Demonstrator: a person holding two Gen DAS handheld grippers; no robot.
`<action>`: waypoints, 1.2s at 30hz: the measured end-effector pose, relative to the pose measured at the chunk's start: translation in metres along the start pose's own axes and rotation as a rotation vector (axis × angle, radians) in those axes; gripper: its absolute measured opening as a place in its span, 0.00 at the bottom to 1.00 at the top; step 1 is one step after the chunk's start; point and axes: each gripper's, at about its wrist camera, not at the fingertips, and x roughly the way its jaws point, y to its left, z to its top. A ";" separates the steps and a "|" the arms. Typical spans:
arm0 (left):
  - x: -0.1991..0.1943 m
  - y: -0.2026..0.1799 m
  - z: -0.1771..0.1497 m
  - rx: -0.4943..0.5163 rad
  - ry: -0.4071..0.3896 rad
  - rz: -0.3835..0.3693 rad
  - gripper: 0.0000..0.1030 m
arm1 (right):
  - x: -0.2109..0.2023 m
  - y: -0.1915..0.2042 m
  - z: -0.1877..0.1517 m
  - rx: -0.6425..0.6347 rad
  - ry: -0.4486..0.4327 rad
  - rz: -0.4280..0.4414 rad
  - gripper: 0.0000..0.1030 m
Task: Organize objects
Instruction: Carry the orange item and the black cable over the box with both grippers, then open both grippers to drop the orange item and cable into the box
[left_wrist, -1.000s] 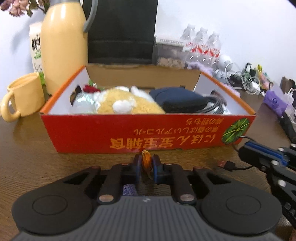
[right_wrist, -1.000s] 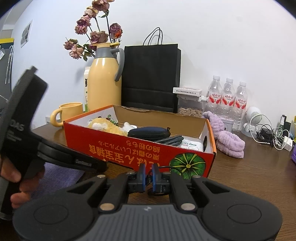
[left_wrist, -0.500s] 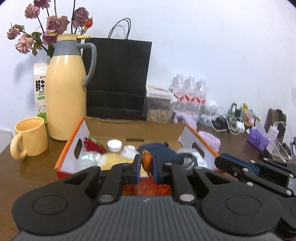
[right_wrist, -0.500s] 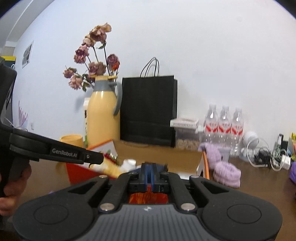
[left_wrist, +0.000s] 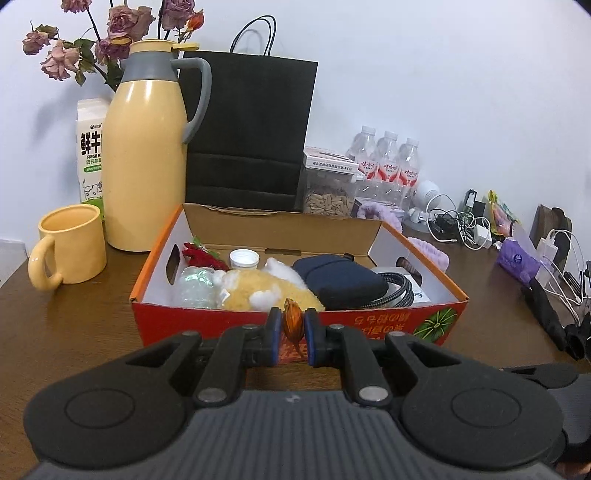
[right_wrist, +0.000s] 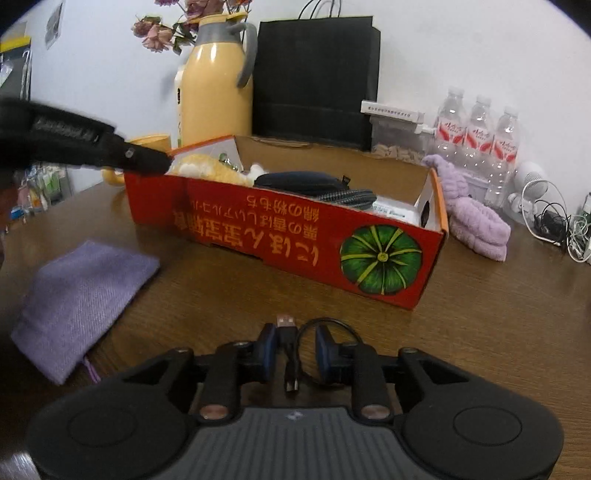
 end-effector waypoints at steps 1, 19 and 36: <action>-0.001 0.000 0.001 0.000 -0.002 -0.002 0.13 | 0.000 0.000 0.000 0.005 -0.003 0.008 0.11; 0.052 -0.002 0.065 -0.018 -0.101 0.038 0.13 | 0.020 -0.020 0.124 0.088 -0.352 -0.092 0.11; 0.088 0.022 0.055 0.002 -0.099 0.130 1.00 | 0.057 -0.032 0.102 0.082 -0.246 -0.121 1.00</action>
